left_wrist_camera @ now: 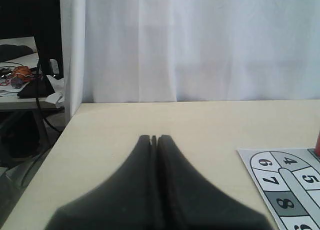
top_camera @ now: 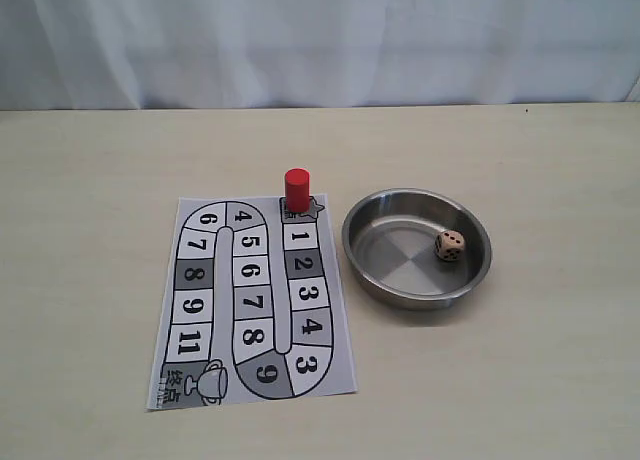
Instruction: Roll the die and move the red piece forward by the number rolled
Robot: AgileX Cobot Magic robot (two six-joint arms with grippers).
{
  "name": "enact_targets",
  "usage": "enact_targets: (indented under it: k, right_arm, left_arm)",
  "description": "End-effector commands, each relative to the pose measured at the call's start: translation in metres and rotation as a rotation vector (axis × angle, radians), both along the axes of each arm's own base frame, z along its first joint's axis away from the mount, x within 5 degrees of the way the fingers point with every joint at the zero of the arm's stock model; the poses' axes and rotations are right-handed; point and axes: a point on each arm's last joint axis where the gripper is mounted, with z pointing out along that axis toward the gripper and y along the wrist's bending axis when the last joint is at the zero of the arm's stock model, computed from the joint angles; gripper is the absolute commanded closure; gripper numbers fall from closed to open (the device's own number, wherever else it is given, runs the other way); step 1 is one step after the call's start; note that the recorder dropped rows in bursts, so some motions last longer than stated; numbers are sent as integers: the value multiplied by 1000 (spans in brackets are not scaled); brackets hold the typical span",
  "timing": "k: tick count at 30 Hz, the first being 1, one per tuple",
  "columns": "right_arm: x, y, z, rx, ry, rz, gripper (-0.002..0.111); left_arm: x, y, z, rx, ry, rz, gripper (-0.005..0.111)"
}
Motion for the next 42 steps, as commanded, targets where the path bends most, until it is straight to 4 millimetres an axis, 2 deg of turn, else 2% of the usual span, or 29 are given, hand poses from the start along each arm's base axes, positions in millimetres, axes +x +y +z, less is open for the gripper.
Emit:
enact_targets:
  k: [1,8,13,17,22,23,25,29,33,42]
  right_arm:
    - [0,0,-1,3,3,-4,104]
    - [0,0,1,3,-23,-4,104]
    - [0,0,12,9,-141,-7,104]
    - [-1,-1,23,150,-260,-4,104]
    - [-13,0,67,190,-236,-1,104]
    - [-16,0,82,190,-214,-1,104]
    - [-12,0,98,191,-109,-9,104]
    - [15,0,117,182,106,-25,104]
    - [43,0,130,175,220,-33,104]
    - [103,3,136,53,439,43,103]
  left_arm:
    - [0,0,3,-2,-18,-1,107]
    - [0,0,3,-2,-18,-1,107]
    - [0,0,3,-2,-18,-1,107]
    - [0,0,3,-2,-18,-1,107]
    - [0,0,3,-4,-16,-1,107]
    - [0,0,3,-4,-16,-1,107]
    - [0,0,3,-4,-16,-1,107]
    - [0,0,3,-4,-16,-1,107]
    - [0,0,3,-4,-16,-1,107]
    - [0,0,3,-2,-18,-1,107]
